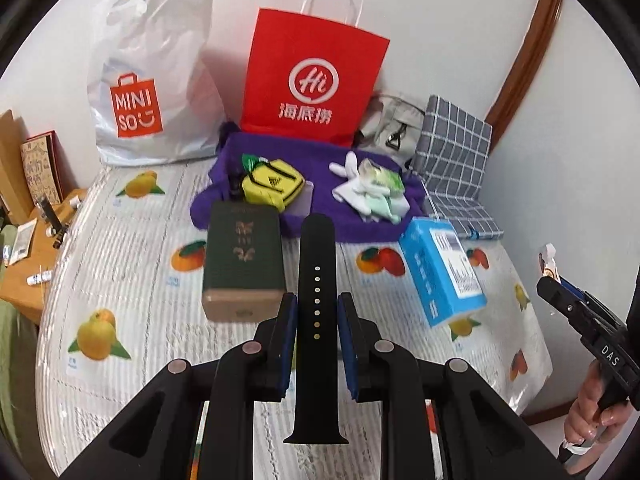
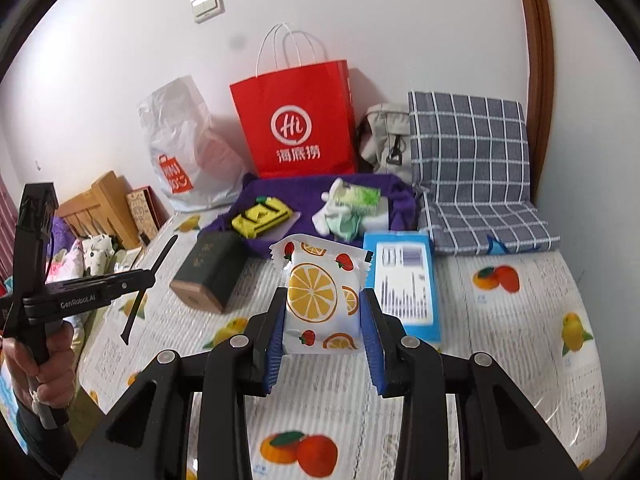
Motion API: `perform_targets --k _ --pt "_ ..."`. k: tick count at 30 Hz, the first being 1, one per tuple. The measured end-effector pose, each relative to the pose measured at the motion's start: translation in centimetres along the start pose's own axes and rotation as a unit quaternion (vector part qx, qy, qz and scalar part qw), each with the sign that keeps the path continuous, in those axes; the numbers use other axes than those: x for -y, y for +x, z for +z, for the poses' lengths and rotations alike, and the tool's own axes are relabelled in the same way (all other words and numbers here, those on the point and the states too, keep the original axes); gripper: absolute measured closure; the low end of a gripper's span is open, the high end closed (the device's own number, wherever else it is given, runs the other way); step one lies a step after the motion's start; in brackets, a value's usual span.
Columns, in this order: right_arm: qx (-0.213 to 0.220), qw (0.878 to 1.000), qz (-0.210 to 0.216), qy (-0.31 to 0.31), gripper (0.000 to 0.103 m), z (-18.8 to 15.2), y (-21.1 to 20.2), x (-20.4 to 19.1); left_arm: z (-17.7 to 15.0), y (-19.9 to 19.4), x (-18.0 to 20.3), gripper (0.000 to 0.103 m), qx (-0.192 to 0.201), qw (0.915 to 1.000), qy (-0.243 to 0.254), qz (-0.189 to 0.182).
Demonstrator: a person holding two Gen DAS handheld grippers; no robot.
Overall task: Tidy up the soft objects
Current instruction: 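Carry the snack packet and watch strap over the purple towel with both tools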
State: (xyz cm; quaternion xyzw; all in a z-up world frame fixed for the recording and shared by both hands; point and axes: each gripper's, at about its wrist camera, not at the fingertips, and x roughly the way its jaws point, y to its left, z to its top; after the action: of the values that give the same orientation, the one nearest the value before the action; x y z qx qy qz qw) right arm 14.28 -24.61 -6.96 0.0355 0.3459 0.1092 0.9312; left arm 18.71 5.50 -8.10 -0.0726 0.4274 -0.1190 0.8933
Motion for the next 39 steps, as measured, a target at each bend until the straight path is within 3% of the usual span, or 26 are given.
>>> perform_targets --k 22,39 --pt "0.030 0.999 0.010 -0.010 0.068 8.3 3.0 1.4 7.7 2.0 2.1 0.083 0.039 0.9991 0.009 0.010" --pt "0.009 1.000 0.024 -0.005 0.068 12.4 11.0 3.1 12.8 7.0 0.6 0.083 0.040 0.9990 -0.010 0.020"
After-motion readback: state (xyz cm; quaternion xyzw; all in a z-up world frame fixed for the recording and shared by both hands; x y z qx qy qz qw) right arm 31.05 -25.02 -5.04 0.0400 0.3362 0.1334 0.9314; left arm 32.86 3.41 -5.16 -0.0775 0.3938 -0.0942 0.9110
